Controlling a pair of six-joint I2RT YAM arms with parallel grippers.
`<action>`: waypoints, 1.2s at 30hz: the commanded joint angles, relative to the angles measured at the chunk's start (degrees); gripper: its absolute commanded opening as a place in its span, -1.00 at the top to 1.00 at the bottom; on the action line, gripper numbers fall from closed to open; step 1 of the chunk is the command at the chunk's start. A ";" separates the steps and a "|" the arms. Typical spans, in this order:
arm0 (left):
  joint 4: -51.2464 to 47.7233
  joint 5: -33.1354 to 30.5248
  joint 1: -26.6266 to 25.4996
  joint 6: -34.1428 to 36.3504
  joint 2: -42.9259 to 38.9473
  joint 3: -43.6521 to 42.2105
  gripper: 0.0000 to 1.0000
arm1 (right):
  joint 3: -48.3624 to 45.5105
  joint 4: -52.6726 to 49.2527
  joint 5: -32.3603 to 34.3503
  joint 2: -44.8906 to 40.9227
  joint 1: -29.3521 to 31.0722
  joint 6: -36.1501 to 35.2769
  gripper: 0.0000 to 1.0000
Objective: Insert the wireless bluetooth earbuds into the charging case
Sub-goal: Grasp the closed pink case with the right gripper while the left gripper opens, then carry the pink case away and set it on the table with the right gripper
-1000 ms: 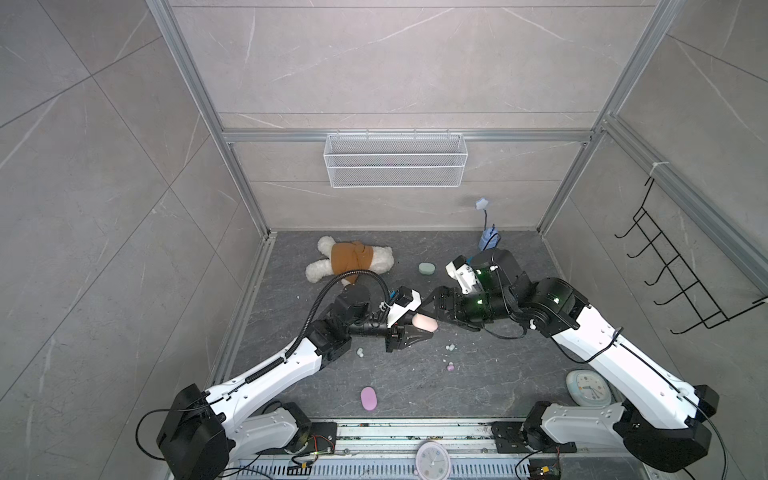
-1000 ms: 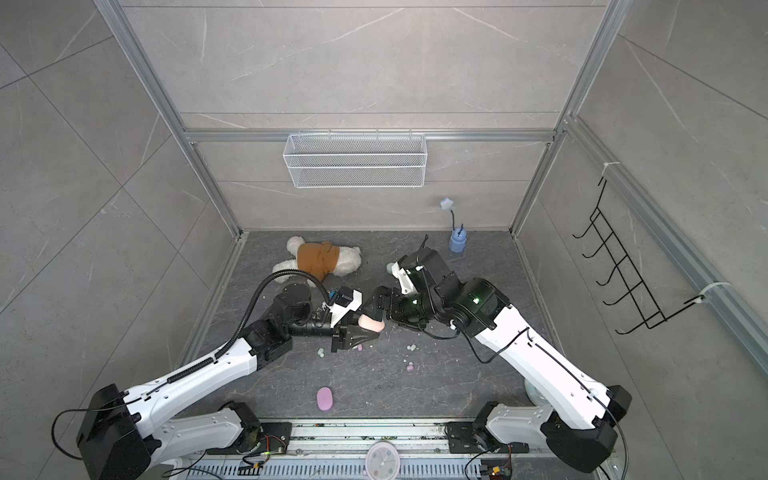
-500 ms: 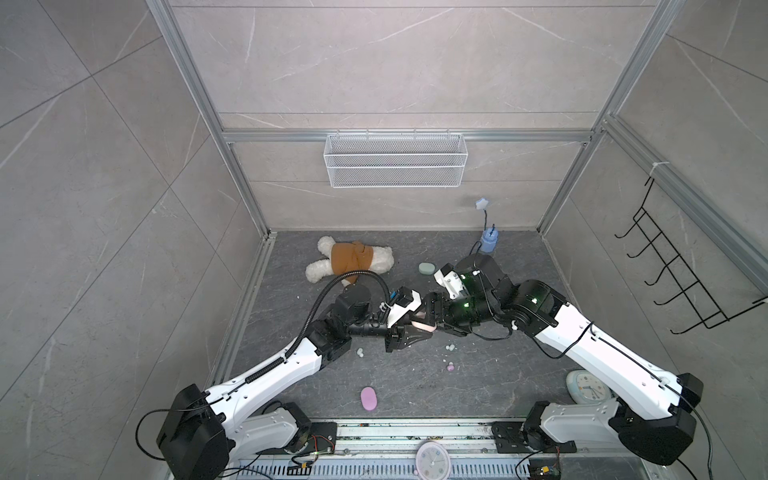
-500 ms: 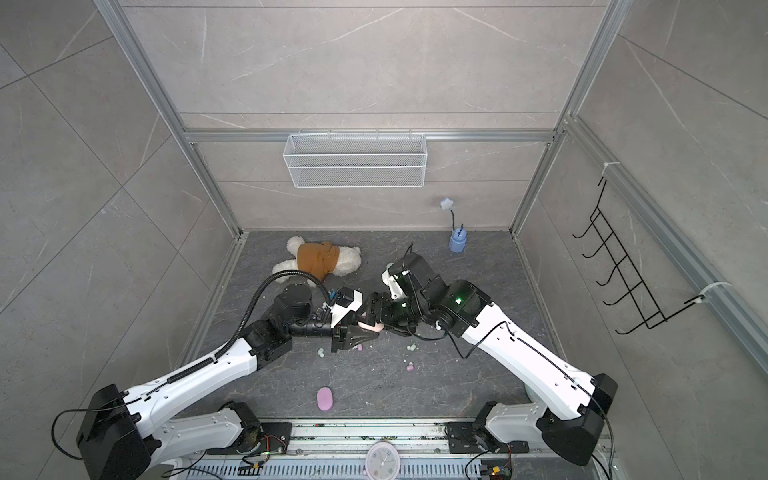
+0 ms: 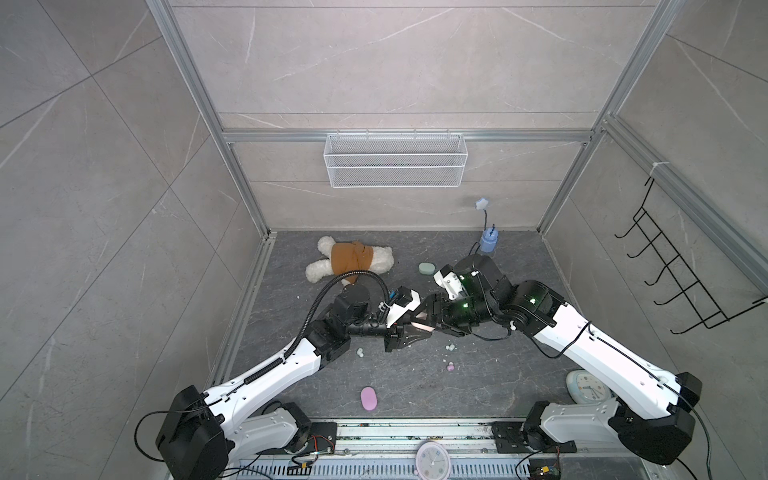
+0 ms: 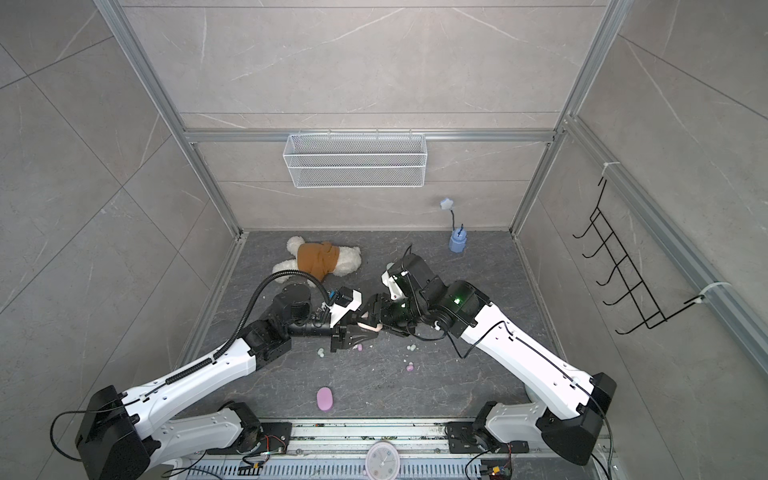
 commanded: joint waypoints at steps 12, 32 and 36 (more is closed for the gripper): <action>-0.87 -19.41 0.27 -5.56 -7.40 -4.59 -1.00 | -6.45 -7.62 8.62 -5.06 -9.89 -5.76 0.05; -8.33 -35.27 2.82 -15.25 -14.54 -11.19 -1.00 | -27.41 13.39 22.58 10.84 -52.29 -19.38 0.08; -8.99 -35.59 2.82 -14.99 -15.45 -11.28 -1.00 | -29.96 17.33 20.38 13.74 -56.10 -18.97 0.07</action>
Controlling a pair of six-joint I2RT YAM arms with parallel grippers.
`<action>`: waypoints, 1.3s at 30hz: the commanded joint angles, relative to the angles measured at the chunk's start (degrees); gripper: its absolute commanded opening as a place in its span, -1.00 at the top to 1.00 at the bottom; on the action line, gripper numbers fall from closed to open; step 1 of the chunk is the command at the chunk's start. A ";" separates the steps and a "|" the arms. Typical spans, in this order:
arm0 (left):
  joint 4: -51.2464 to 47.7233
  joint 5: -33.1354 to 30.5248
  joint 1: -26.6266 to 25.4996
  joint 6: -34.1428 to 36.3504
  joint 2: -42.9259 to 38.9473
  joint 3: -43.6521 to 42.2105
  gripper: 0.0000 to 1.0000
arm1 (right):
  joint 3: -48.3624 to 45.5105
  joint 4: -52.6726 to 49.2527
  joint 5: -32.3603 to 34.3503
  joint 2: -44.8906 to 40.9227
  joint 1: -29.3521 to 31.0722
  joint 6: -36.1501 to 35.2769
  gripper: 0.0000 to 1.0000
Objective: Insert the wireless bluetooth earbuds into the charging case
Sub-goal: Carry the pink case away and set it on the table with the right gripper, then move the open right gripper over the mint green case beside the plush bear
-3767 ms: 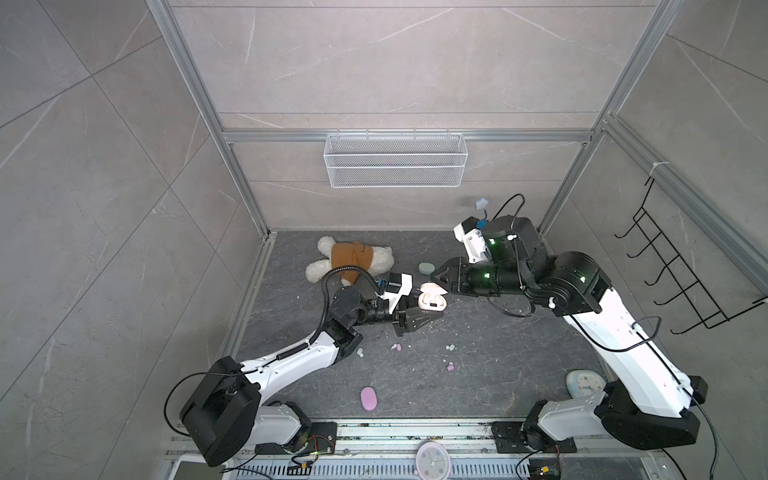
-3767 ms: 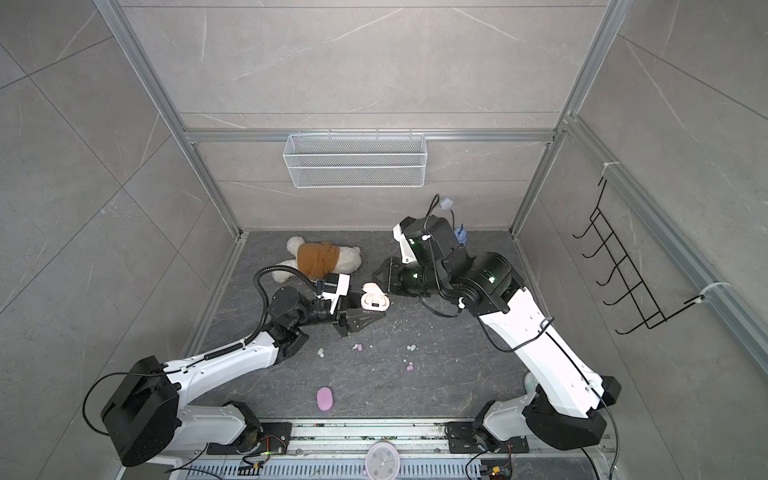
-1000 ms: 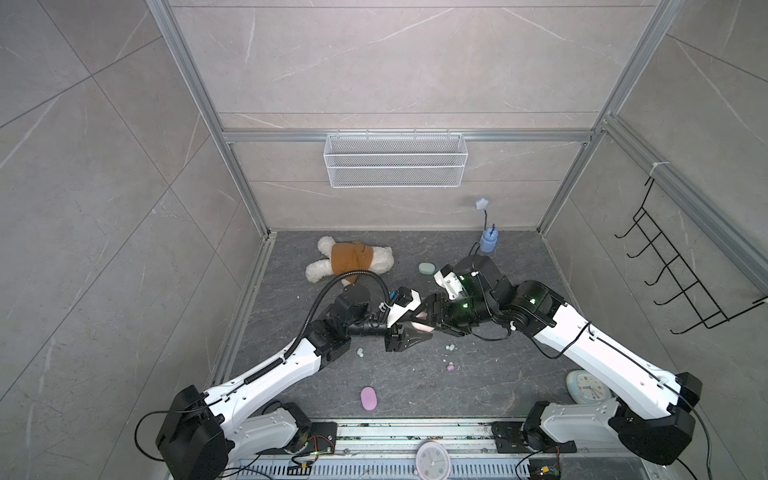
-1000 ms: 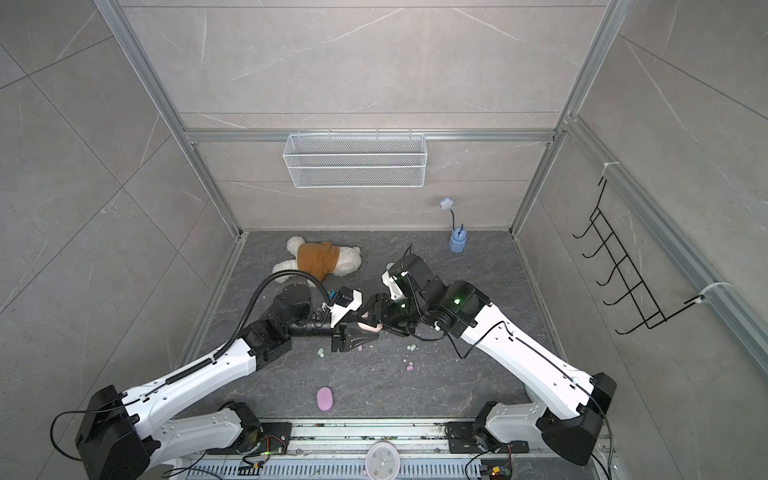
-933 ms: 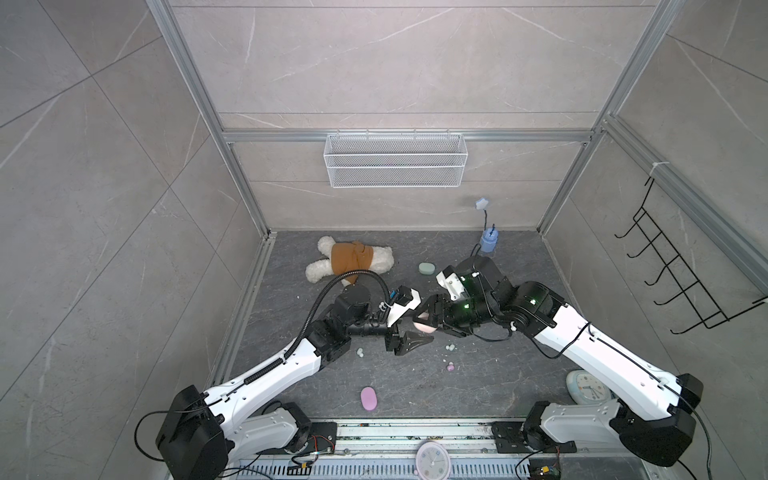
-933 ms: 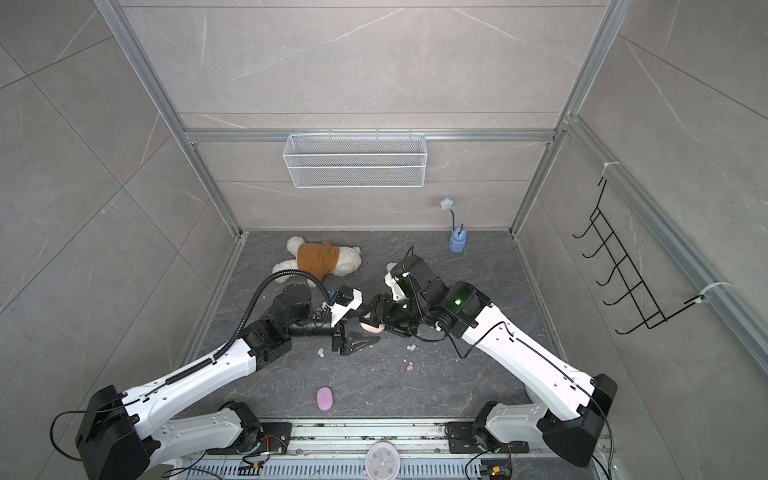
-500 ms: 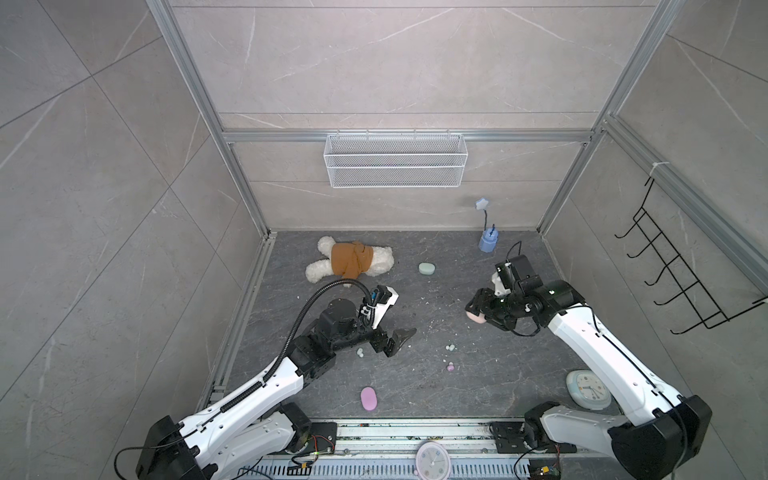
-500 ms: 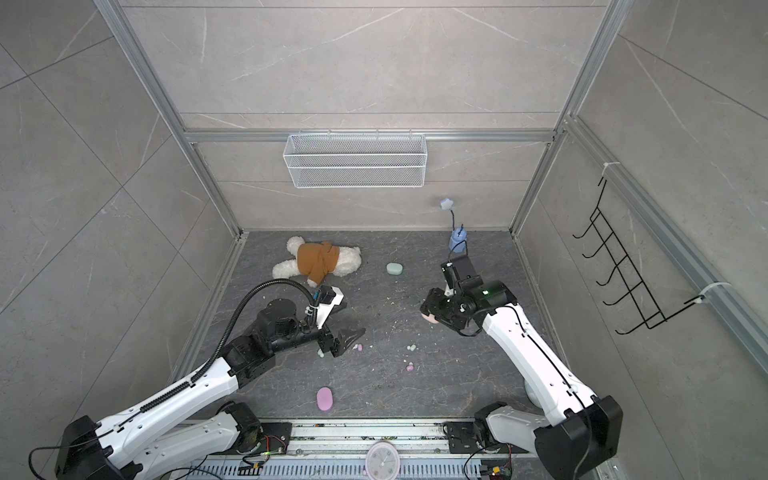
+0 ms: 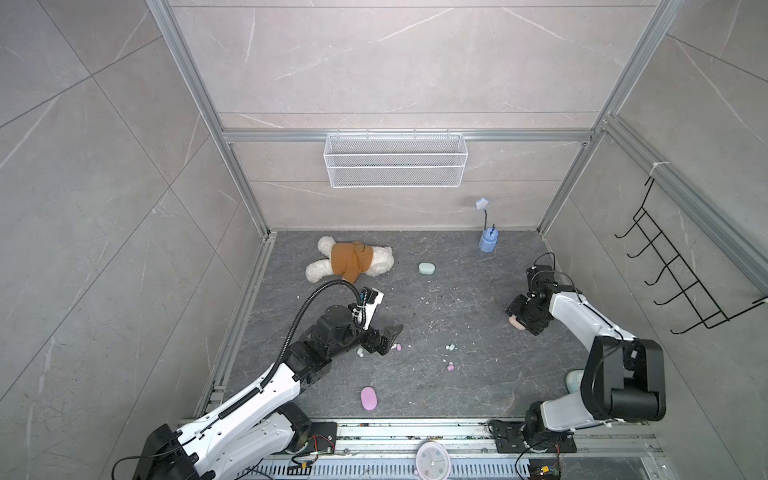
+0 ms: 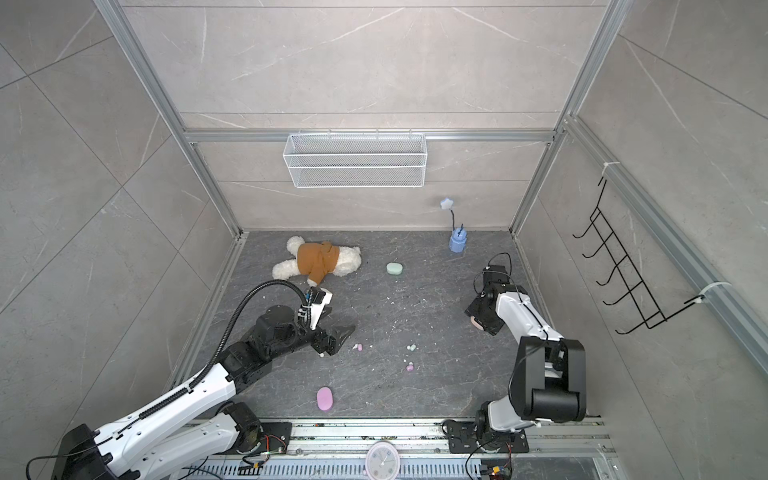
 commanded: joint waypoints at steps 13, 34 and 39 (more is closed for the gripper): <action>-0.32 -2.33 0.43 -1.06 -3.39 -0.29 -0.99 | -3.83 5.43 -2.11 4.48 -3.70 -1.97 -0.21; -0.50 2.24 7.50 -9.22 -6.48 -1.35 -1.00 | 11.44 -6.62 -1.64 -4.50 14.58 -7.36 -0.94; 2.01 8.37 12.24 -13.64 -5.77 -1.80 -1.00 | 21.34 -5.74 -2.56 3.19 21.41 -9.42 -0.95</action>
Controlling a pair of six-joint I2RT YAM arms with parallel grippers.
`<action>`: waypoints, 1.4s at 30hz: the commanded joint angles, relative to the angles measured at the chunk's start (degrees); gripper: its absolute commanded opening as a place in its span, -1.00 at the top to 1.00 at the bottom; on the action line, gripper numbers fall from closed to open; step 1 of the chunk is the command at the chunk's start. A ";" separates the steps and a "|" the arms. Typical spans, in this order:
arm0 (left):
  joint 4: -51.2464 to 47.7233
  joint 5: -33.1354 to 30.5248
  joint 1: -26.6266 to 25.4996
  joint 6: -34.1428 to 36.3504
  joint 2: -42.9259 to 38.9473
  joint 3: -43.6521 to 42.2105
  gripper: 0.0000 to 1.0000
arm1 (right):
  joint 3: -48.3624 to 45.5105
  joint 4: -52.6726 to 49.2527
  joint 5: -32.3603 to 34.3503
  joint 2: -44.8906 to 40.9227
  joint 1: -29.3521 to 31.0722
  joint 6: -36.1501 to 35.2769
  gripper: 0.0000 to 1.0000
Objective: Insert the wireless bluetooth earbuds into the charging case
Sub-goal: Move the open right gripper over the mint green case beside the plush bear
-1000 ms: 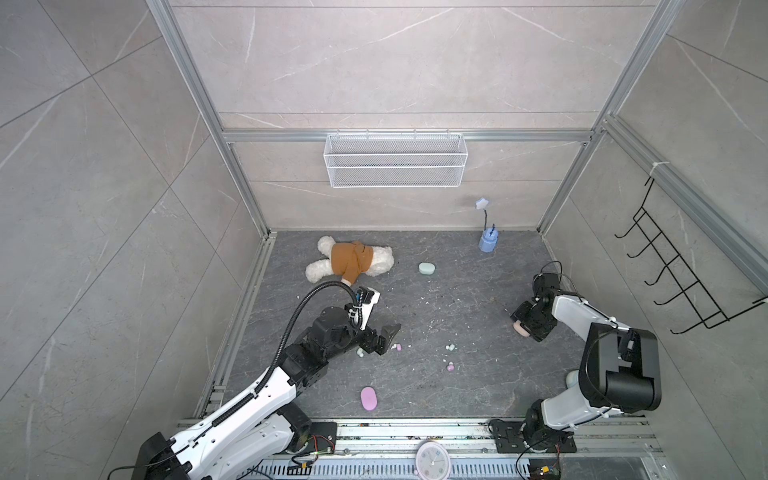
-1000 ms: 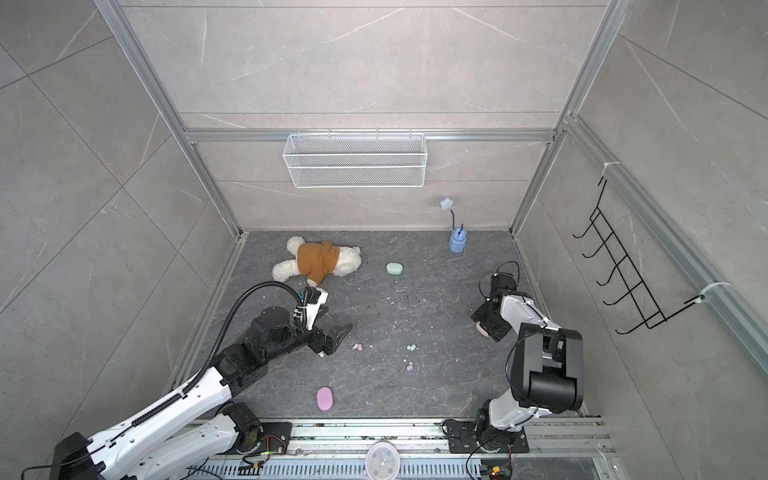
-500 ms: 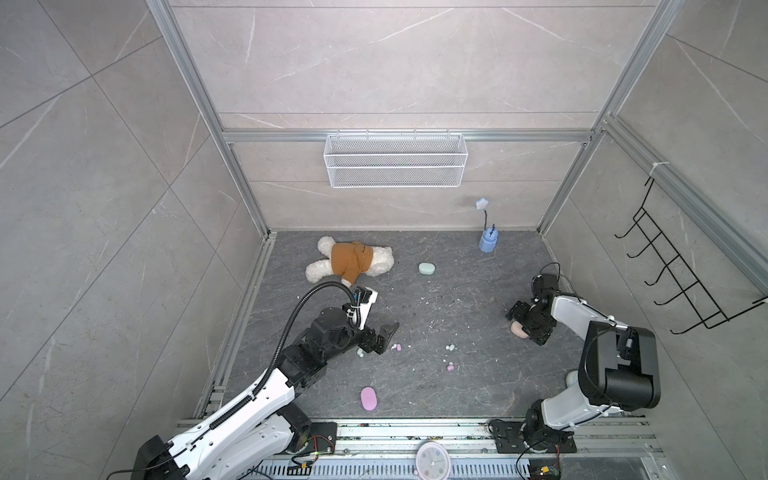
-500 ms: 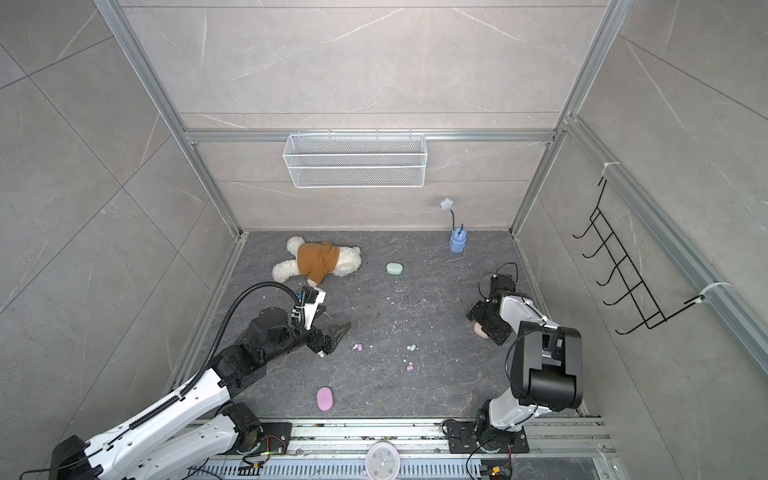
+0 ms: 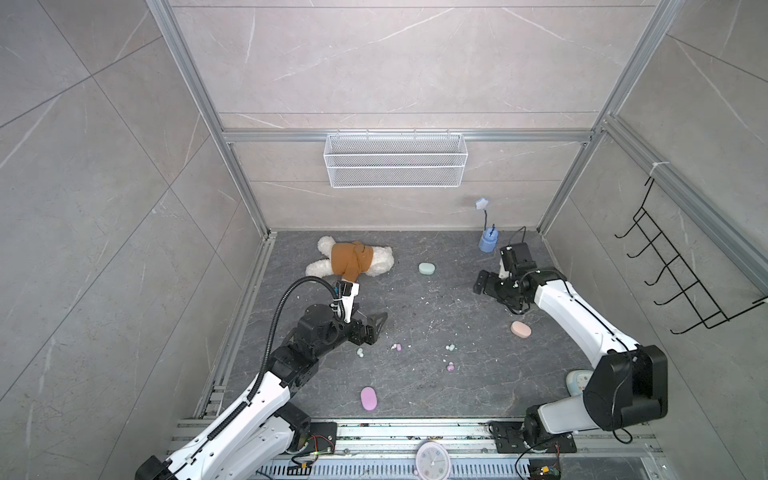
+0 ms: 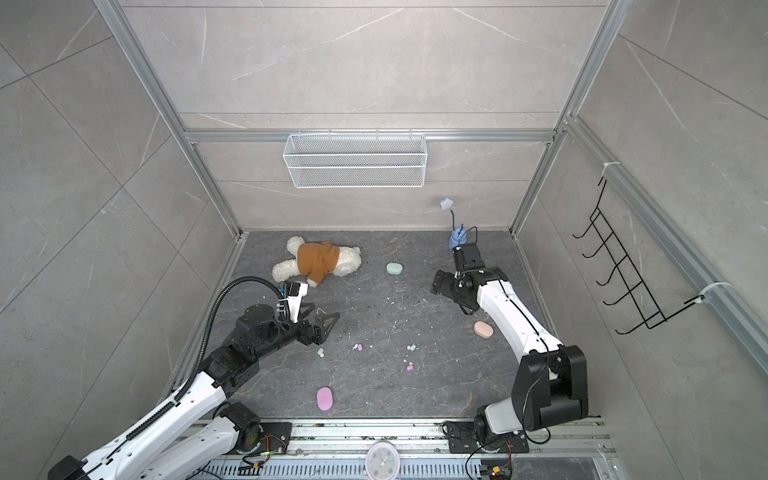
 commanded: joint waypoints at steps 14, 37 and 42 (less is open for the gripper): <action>5.01 8.04 4.65 -3.91 4.99 0.82 -1.00 | 34.48 -6.61 -0.34 31.30 8.51 -5.99 -0.94; 5.01 9.51 7.63 -3.39 7.38 1.05 -1.00 | 74.04 -22.19 4.02 62.21 10.62 -5.51 -0.85; 5.41 9.42 8.03 -3.49 7.99 1.13 -0.99 | 80.05 -24.17 4.35 66.53 10.58 -5.21 -0.79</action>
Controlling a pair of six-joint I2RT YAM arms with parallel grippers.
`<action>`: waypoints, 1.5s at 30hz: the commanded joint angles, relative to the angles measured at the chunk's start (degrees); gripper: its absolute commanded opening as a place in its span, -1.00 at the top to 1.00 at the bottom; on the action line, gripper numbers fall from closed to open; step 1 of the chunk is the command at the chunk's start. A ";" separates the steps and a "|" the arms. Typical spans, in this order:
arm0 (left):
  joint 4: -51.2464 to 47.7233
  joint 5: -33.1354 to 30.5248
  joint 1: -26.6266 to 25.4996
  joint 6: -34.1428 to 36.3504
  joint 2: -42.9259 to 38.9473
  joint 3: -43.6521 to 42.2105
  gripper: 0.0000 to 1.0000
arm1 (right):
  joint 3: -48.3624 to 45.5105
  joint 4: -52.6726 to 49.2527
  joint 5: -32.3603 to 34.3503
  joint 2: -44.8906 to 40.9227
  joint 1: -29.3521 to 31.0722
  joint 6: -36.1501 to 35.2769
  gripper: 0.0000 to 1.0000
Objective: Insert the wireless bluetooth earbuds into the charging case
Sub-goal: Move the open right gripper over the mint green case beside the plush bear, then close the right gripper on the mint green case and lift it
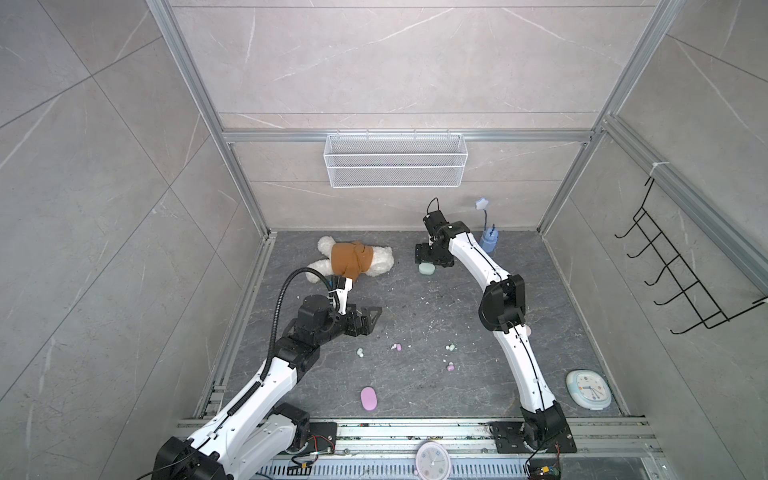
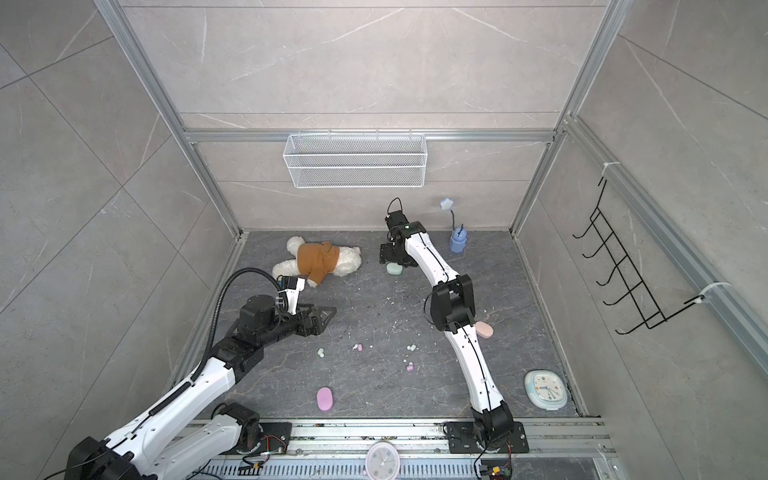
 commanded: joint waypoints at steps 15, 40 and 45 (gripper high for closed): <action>3.35 2.08 1.21 -0.31 0.43 1.33 -1.00 | 6.97 -5.01 0.07 6.03 0.46 0.37 -0.63; 3.52 2.64 1.55 -0.64 0.82 1.37 -0.99 | 12.91 -7.52 -0.33 9.95 0.94 0.11 -0.45; 3.62 2.73 1.64 -0.67 0.98 1.41 -1.00 | 13.07 -7.47 -0.30 9.82 1.05 0.20 -0.42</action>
